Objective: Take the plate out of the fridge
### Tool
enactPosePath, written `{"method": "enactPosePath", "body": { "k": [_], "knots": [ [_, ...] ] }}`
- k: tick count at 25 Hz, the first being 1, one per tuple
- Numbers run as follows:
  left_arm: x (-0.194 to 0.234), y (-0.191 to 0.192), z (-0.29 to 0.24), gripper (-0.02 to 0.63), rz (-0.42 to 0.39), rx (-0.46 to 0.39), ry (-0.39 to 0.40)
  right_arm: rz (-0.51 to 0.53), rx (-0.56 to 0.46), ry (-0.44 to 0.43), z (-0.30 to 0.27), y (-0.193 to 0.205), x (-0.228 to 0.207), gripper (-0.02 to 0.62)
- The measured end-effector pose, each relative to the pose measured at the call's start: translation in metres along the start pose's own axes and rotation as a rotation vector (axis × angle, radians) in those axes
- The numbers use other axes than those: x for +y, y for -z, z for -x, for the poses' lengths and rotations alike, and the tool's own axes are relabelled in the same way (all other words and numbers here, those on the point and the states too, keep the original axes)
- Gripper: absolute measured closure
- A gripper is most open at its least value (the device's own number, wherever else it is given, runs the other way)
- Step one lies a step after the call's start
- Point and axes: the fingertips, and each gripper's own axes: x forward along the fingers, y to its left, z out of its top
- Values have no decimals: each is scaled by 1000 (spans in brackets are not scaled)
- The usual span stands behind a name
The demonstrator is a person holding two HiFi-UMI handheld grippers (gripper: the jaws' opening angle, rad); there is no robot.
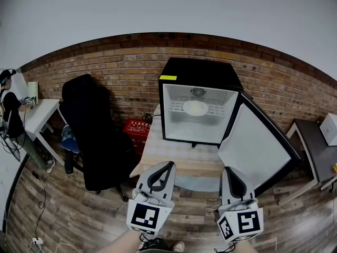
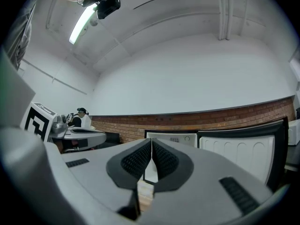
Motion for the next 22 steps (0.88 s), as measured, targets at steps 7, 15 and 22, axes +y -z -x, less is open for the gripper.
{"method": "enactPosePath", "body": {
  "k": [7, 15, 22],
  "knots": [
    [-9, 0, 3, 588, -6, -4, -23, -7, 3, -38, 0, 6, 0, 566],
    [1, 5, -13, 588, -14, -17, -43, 1, -2, -45, -17, 13, -6, 566],
    [14, 20, -40, 588, -11, -12, -30, 2, 14, -41, -49, 25, -15, 566]
  ]
}}
